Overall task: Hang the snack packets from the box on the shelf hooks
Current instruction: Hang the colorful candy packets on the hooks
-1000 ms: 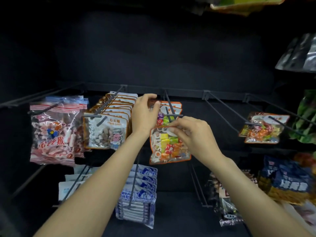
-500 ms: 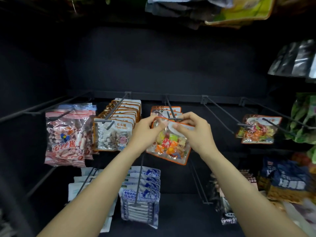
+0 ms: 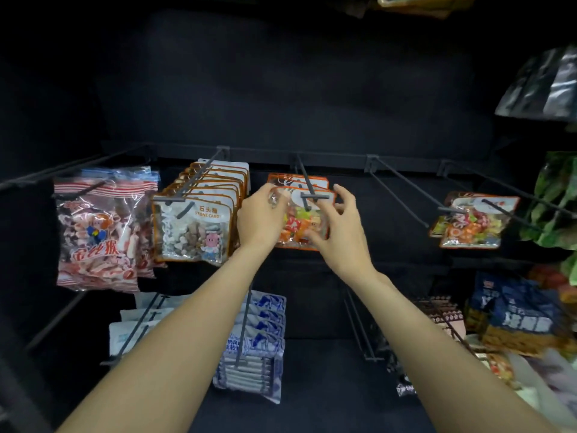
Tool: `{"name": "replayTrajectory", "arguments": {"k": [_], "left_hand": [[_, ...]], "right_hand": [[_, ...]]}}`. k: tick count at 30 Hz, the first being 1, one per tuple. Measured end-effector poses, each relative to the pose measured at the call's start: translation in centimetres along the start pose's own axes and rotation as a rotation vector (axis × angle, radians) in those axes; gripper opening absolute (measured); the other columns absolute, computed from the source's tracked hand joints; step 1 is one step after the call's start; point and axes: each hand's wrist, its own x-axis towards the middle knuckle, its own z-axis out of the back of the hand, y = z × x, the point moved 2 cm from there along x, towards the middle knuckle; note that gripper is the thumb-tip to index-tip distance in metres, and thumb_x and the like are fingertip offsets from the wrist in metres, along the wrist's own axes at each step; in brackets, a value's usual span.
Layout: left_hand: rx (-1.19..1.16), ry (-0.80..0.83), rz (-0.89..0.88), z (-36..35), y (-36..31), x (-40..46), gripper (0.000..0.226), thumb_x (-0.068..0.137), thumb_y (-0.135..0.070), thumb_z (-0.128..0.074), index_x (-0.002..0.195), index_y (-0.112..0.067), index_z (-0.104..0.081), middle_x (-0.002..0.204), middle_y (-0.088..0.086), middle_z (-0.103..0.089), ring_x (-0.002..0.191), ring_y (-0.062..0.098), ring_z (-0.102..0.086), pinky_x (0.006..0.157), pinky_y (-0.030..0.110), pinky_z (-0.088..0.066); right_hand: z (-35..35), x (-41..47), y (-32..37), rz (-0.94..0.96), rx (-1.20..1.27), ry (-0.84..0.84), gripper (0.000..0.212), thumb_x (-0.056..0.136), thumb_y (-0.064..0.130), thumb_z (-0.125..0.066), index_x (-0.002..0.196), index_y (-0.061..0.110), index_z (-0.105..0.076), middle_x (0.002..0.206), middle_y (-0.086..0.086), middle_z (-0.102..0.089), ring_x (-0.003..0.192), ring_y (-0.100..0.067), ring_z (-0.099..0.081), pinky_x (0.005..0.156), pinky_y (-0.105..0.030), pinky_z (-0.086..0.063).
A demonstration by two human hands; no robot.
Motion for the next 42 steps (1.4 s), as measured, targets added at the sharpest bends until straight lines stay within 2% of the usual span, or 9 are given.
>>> {"name": "replayTrajectory", "arguments": {"k": [4, 10, 13, 16, 18, 22, 27, 33, 42], "left_hand": [[0.041, -0.018, -0.07, -1.6, 0.2, 2.0, 0.017, 0.092, -0.019, -0.056, 0.109, -0.019, -0.054, 0.107, 0.0, -0.064, 0.094, 0.019, -0.061, 0.071, 0.029, -0.044], [0.118, -0.01, -0.112, -2.9, 0.5, 2.0, 0.068, 0.087, -0.008, -0.061, 0.145, -0.013, -0.026, 0.142, 0.009, -0.034, 0.131, 0.022, -0.036, 0.103, 0.029, -0.036], [0.157, -0.073, -0.152, -2.0, 0.2, -1.4, 0.065, 0.089, -0.015, -0.058, 0.146, -0.01, -0.027, 0.147, 0.006, -0.032, 0.136, 0.02, -0.028, 0.108, 0.027, -0.029], [0.001, -0.086, -0.161, 0.2, -0.3, -6.0, 0.042, 0.092, -0.021, -0.055, 0.133, -0.017, -0.046, 0.131, -0.003, -0.05, 0.122, 0.013, -0.042, 0.093, 0.017, -0.031], [-0.138, -0.071, -0.143, 1.8, -0.2, -9.5, 0.026, 0.093, -0.024, -0.053, 0.119, -0.023, -0.053, 0.11, -0.011, -0.061, 0.108, 0.01, -0.054, 0.088, 0.024, -0.04], [-0.32, 0.022, -0.216, 3.9, 0.8, -17.7, 0.01, 0.093, -0.023, -0.049, 0.1, -0.027, -0.056, 0.079, -0.018, -0.063, 0.08, 0.002, -0.062, 0.076, 0.026, -0.049], [-0.191, 0.41, -0.229, 1.4, 5.0, -27.7, 0.013, 0.092, -0.031, -0.049, 0.099, -0.025, -0.059, 0.078, -0.01, -0.065, 0.068, 0.009, -0.062, 0.064, 0.035, -0.051], [0.201, 1.047, -0.082, -5.8, 12.4, -36.0, 0.028, 0.087, -0.024, -0.06, 0.115, -0.025, -0.059, 0.108, -0.009, -0.067, 0.101, 0.012, -0.062, 0.085, 0.034, -0.05], [0.498, 1.298, 0.139, -11.3, 21.8, -46.7, 0.065, 0.082, -0.047, -0.066, 0.136, -0.021, -0.039, 0.136, 0.008, -0.047, 0.122, 0.027, -0.048, 0.093, 0.038, -0.045]], "right_hand": [[-2.0, 2.0, -1.0, 0.037, -0.254, 0.136, 0.067, 0.085, 0.037, -0.068, 0.142, 0.029, -0.033, 0.156, 0.0, 0.0, 0.129, -0.026, -0.031, 0.092, -0.042, -0.048], [-3.5, 2.8, -1.5, 0.009, -0.412, 0.145, 0.064, 0.093, 0.039, -0.055, 0.147, 0.028, -0.023, 0.157, -0.004, -0.008, 0.14, -0.026, -0.018, 0.105, -0.044, -0.033], [-2.7, 1.1, -1.3, 0.07, -0.432, 0.078, 0.058, 0.097, 0.033, -0.049, 0.149, 0.022, -0.026, 0.158, -0.001, -0.019, 0.147, -0.023, -0.007, 0.116, -0.044, -0.016], [-0.9, -2.7, -0.3, 0.176, -0.369, -0.149, 0.043, 0.093, 0.02, -0.055, 0.136, 0.014, -0.051, 0.14, -0.002, -0.051, 0.141, -0.025, -0.03, 0.114, -0.042, -0.025], [0.6, -6.0, 0.3, 0.238, -0.316, -0.29, 0.03, 0.09, 0.018, -0.056, 0.119, 0.013, -0.063, 0.116, 0.0, -0.065, 0.123, -0.025, -0.048, 0.103, -0.037, -0.034], [3.6, -14.1, 0.8, 0.274, -0.234, -0.357, 0.016, 0.091, 0.017, -0.056, 0.098, 0.012, -0.068, 0.081, 0.001, -0.068, 0.077, -0.021, -0.062, 0.071, -0.032, -0.044], [3.5, -27.1, -3.0, 0.12, -0.109, -0.027, 0.014, 0.092, 0.018, -0.055, 0.096, 0.013, -0.068, 0.076, 0.003, -0.068, 0.064, -0.016, -0.063, 0.053, -0.03, -0.047], [-0.7, -39.0, -12.7, -0.419, -0.137, 0.628, 0.028, 0.092, 0.025, -0.057, 0.119, 0.015, -0.059, 0.115, -0.01, -0.062, 0.101, -0.03, -0.06, 0.074, -0.037, -0.048], [-9.6, -47.9, -19.9, -0.816, -0.131, 1.013, 0.058, 0.089, 0.034, -0.062, 0.14, 0.016, -0.04, 0.135, -0.014, -0.049, 0.12, -0.035, -0.048, 0.098, -0.044, -0.043]]}}
